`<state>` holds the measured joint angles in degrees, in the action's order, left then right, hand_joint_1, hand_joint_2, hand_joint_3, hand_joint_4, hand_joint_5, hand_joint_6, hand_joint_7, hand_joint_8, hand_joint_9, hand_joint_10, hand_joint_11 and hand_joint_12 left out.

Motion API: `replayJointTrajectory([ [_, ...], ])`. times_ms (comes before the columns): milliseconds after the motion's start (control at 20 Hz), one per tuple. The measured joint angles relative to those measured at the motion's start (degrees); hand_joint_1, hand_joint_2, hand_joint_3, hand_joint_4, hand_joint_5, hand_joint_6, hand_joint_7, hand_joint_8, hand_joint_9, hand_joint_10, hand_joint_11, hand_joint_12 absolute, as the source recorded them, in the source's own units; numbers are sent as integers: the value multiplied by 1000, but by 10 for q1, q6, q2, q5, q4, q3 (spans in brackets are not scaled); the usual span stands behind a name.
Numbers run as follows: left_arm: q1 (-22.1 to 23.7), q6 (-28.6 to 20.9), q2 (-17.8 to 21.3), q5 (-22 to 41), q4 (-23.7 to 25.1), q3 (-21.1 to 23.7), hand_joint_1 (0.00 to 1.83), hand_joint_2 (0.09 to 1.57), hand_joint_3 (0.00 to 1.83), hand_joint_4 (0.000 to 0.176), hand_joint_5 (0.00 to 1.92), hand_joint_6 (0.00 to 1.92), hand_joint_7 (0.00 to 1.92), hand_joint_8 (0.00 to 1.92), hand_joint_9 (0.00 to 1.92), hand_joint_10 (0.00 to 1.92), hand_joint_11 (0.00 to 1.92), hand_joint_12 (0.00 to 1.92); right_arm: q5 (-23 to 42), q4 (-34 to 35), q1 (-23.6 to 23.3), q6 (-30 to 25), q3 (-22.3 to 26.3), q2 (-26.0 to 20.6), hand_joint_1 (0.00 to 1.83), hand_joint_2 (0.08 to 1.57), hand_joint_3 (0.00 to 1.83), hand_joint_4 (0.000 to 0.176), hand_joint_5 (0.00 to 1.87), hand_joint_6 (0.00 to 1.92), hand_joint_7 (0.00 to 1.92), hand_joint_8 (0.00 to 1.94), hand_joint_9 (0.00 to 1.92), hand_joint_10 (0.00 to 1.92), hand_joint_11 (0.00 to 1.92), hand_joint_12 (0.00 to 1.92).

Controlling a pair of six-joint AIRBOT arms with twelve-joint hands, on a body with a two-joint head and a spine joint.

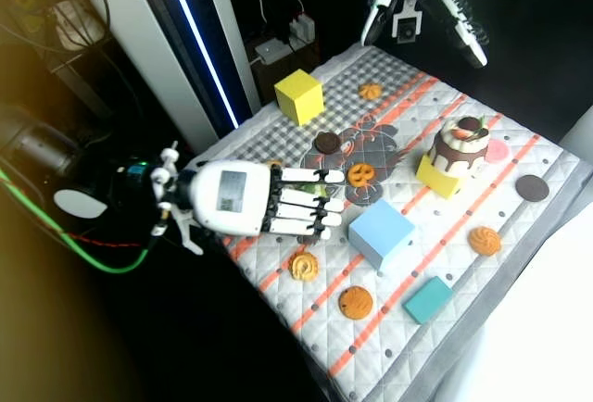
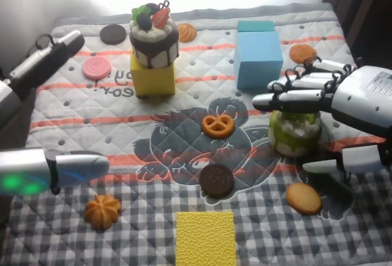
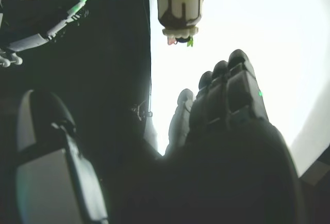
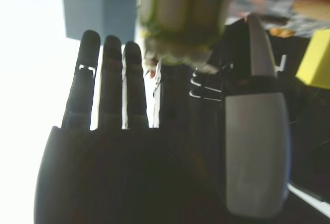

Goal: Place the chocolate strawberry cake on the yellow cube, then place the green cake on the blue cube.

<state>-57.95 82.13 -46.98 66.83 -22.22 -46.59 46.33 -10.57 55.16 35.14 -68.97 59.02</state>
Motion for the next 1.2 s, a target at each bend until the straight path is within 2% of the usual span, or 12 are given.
replayJointTrajectory([
  [50,-1,-1,0,-1,-1,0,908,781,3,176,0,0,0,0,0,0,0,0,1,2,0,0,-2,0,1114,1062,1,158,457,3,472,4,458,10,111,953],
  [100,-1,-1,0,-2,-4,0,911,781,2,175,0,0,0,0,0,0,0,0,0,3,-2,0,-4,0,1193,1074,1,34,682,17,728,25,762,73,395,1019],
  [150,-1,-1,0,-2,-8,0,925,793,8,173,0,0,0,0,0,0,0,0,-1,6,-2,0,-5,0,1235,1111,2,0,887,693,957,890,1024,185,640,1236],
  [200,-1,-1,0,-3,-12,0,916,797,9,172,0,0,0,0,0,0,0,0,3,7,-3,0,-5,0,1220,1196,0,0,807,1125,836,1235,972,1148,818,1657],
  [250,-2,-1,0,-3,-12,0,920,794,7,161,0,0,0,0,0,0,0,0,4,6,-7,0,-5,0,1146,1196,0,0,829,1174,831,1452,984,1608,941,1834],
  [300,-3,-1,0,-3,-12,0,920,799,9,165,0,0,0,0,0,0,0,0,4,5,-9,0,-5,0,1210,1200,0,0,836,1021,852,1422,883,1270,795,1592],
  [450,-9,-6,-1,-5,-19,0,862,798,6,165,0,0,0,0,0,0,0,0,9,5,-10,0,-4,-6,1356,1160,1,0,806,1223,895,1037,865,1275,678,1107],
  [650,-9,-8,-4,-2,-22,-1,850,824,14,174,0,0,0,0,0,0,0,0,48,23,-25,0,-3,-12,1222,1149,2,0,814,1158,1019,1022,923,762,534,1285],
  [750,-10,-9,-6,-4,-22,-1,854,824,11,158,0,0,0,0,0,0,0,0,55,23,-52,0,-16,-6,1222,1155,0,0,898,942,931,1240,816,887,435,1520],
  [900,-12,-12,-7,-4,-23,-2,859,824,10,154,0,0,0,0,0,0,0,0,48,44,-105,1,-56,22,1207,1147,3,0,867,1075,981,1072,991,576,608,1362],
  [950,-12,-14,-8,-4,-21,-5,877,828,10,159,0,0,0,0,0,0,0,0,35,48,-124,8,-70,34,1331,1111,0,0,935,972,1048,827,944,1100,624,1345],
  [1200,-12,-29,-10,-4,-20,-9,840,811,0,175,0,0,0,0,0,0,0,0,-66,59,-184,33,-130,89,1372,1097,0,0,905,1101,1039,711,1033,1082,632,1184],
])
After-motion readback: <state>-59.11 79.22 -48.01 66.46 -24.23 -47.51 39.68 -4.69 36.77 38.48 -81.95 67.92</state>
